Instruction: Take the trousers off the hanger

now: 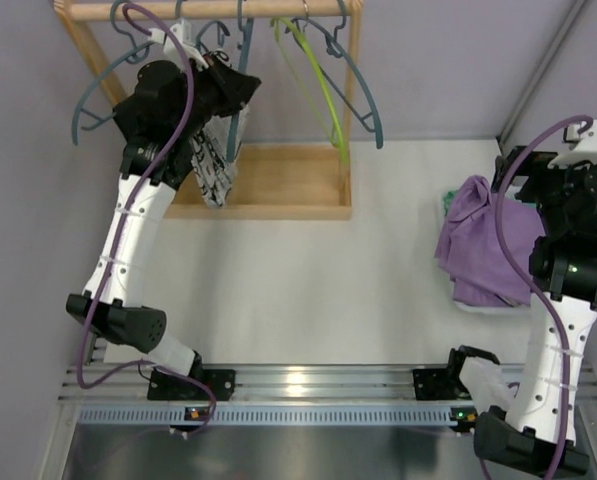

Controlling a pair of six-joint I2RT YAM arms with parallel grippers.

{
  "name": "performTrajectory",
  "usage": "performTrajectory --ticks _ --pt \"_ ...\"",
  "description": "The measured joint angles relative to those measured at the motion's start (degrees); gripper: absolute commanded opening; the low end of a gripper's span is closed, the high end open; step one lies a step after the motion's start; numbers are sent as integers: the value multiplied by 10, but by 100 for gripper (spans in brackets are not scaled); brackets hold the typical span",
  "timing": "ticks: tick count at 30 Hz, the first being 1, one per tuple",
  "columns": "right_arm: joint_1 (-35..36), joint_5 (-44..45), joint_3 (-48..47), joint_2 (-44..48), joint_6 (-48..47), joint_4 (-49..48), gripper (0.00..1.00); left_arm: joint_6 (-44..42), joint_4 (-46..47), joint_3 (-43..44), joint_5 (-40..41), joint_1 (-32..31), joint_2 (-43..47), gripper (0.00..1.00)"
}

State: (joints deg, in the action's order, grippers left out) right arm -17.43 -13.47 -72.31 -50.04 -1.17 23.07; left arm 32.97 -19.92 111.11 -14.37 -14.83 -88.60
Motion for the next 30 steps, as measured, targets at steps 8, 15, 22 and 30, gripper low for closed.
performTrajectory --ticks 8,15,22,30 --pt "0 1 -13 20 23 12 99 -25 10 33 83 -71 -65 0" --pt "0 3 -13 36 30 12 99 -50 19 61 138 -121 -103 0" --pt "0 4 -13 39 30 20 99 -63 24 122 166 -137 -155 0" --pt "0 8 -13 49 29 31 99 -65 29 144 204 -144 -190 0"
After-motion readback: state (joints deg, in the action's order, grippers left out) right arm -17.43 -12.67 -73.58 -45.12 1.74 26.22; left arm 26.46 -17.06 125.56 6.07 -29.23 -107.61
